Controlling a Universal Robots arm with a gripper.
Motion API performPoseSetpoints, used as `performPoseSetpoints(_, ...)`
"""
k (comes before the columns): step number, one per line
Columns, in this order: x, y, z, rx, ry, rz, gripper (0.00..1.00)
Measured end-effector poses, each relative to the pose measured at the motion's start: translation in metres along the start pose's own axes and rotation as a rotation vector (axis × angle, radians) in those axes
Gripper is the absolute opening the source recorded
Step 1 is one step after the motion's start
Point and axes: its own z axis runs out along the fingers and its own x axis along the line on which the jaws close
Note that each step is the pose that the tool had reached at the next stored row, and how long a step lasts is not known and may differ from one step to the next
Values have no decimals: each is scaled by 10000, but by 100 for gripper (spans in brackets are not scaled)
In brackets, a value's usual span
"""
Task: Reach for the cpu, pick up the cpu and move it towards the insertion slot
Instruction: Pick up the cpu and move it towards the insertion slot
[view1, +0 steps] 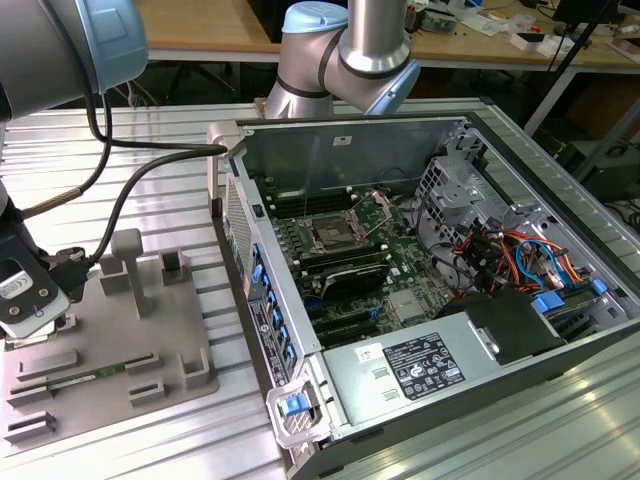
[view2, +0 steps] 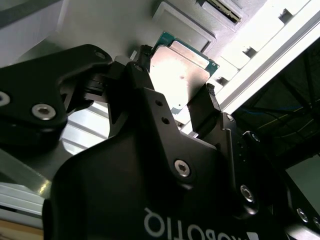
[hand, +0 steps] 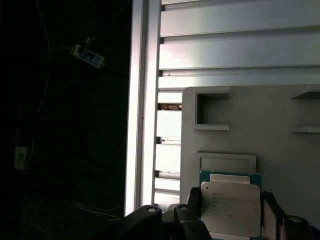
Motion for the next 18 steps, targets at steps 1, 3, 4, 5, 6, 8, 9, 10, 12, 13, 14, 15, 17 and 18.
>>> performPoseSetpoints(1, 0, 0, -2, -1, -1, 0, 55)
performPoseSetpoints(3, 0, 0, -3, -1, -1, 0, 55)
performPoseSetpoints(4, 0, 0, -4, 0, 0, 0, 55)
performPoseSetpoints(5, 0, 0, -5, 0, 0, 0, 55)
performPoseSetpoints(6, 0, 0, -5, -1, 0, 0, 55)
performPoseSetpoints(8, 0, 0, -11, 1, 2, 0, 55)
performPoseSetpoints(9, 0, 0, -16, 0, 1, 0, 55)
performPoseSetpoints(10, 0, 0, -19, 0, 0, 0, 55)
performPoseSetpoints(12, 0, 1, -25, -1, -1, 0, 55)
performPoseSetpoints(13, 0, 1, -29, 0, 1, 0, 55)
performPoseSetpoints(14, 0, 1, -32, 0, 0, 0, 55)
performPoseSetpoints(15, 0, 1, -35, 0, 0, 0, 55)
performPoseSetpoints(17, 0, 1, -44, 0, 0, 0, 55)
performPoseSetpoints(18, 0, 1, -47, -1, 0, 0, 55)
